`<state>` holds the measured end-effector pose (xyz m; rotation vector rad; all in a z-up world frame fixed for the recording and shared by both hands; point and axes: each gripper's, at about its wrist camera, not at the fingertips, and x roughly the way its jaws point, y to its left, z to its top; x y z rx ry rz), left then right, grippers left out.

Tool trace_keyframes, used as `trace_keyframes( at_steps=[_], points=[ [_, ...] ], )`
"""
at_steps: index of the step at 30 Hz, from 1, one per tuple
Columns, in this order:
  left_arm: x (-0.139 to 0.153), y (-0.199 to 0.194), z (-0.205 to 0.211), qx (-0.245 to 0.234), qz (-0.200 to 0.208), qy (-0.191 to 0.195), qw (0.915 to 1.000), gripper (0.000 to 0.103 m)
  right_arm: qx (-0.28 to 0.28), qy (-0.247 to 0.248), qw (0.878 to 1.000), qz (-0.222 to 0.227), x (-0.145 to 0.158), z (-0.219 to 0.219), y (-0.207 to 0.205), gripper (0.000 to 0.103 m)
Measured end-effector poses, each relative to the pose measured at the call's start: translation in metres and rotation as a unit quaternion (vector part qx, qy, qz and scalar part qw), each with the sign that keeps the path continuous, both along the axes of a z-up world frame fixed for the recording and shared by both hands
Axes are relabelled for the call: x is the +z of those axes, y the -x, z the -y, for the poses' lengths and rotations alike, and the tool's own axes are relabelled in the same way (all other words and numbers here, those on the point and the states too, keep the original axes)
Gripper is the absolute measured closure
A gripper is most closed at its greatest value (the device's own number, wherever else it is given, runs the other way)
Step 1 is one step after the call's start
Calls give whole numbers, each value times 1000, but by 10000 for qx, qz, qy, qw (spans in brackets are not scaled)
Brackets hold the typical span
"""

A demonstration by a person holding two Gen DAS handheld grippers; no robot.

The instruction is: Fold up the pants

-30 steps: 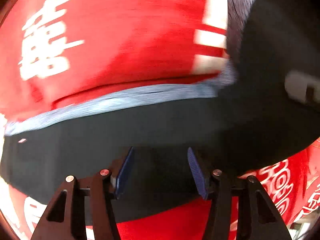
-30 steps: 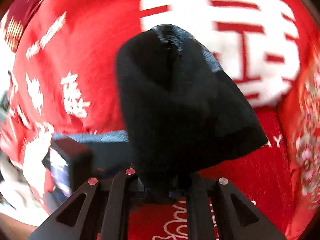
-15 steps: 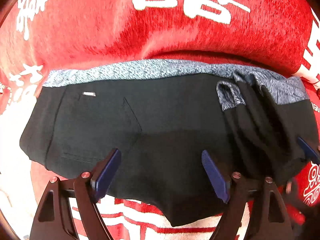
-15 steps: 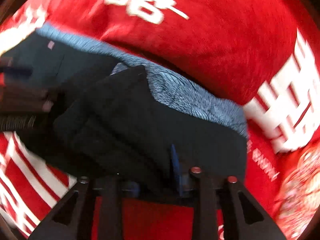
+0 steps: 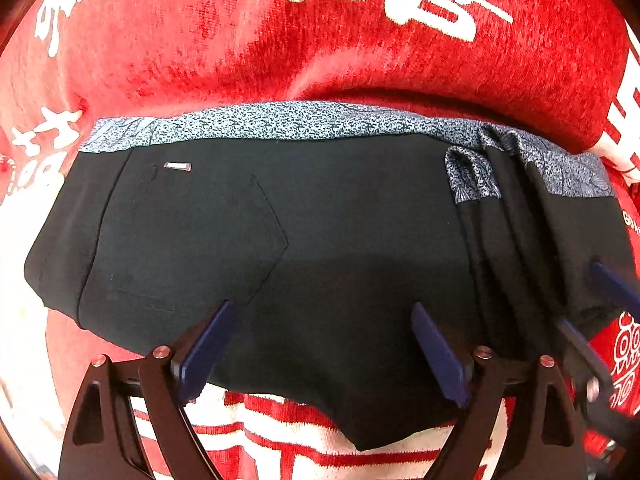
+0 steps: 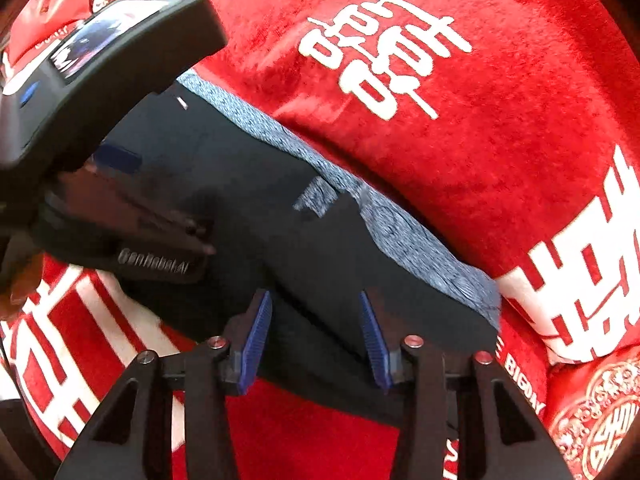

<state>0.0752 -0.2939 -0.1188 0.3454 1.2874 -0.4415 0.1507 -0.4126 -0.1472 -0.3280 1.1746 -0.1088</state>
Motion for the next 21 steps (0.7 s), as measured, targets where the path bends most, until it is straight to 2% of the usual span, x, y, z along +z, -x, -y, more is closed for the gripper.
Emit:
trace_keyframes(
  at_steps=[1,3,7,9,11,13,14,15,16,17,18,19,21],
  points=[
    [1,3,4,3,-23,-27,10000,12,-57,-93,9997,-206,-7,3,-6,85],
    [-2,-3,21,63,-86,-6,9999,12,-198,-299,9986,-383,-10,11,-15,95],
    [-4,-6,14,96,-110,75,9999,12,-188,-531,9983,-117,21,3,-5,95],
    [-14,-4,21,79,-118,94,9999,12,-117,-548,9980,-290,13,-10,3,95],
    [-17,-7,19,73,-128,56,9999,12,-74,-474,9973,-564,-10,-20,6,94],
    [-11,-11,19,85,-82,-34,9999,12,82,-163,9988,-463,-18,-30,7,89],
    [-5,-12,18,58,-11,-73,10000,12,135,-107,9988,-452,-15,-32,6,88],
    [0,-13,18,27,45,-98,9999,12,116,-253,9986,-450,-8,-28,6,85],
    [5,-15,18,-10,87,-127,9999,12,70,-512,9977,-445,-2,-22,7,70],
    [11,-18,19,-51,121,-135,9998,12,-51,-1041,9937,-412,9,-8,10,60],
    [15,-20,24,-77,142,-125,9998,12,-275,-1595,9865,-266,23,12,14,43],
    [23,-22,29,-121,185,-110,9997,12,-551,-1875,9807,-39,36,36,19,38],
    [38,-22,42,-220,281,-6,9994,12,-1014,-2041,9735,205,50,81,22,38]
  ],
)
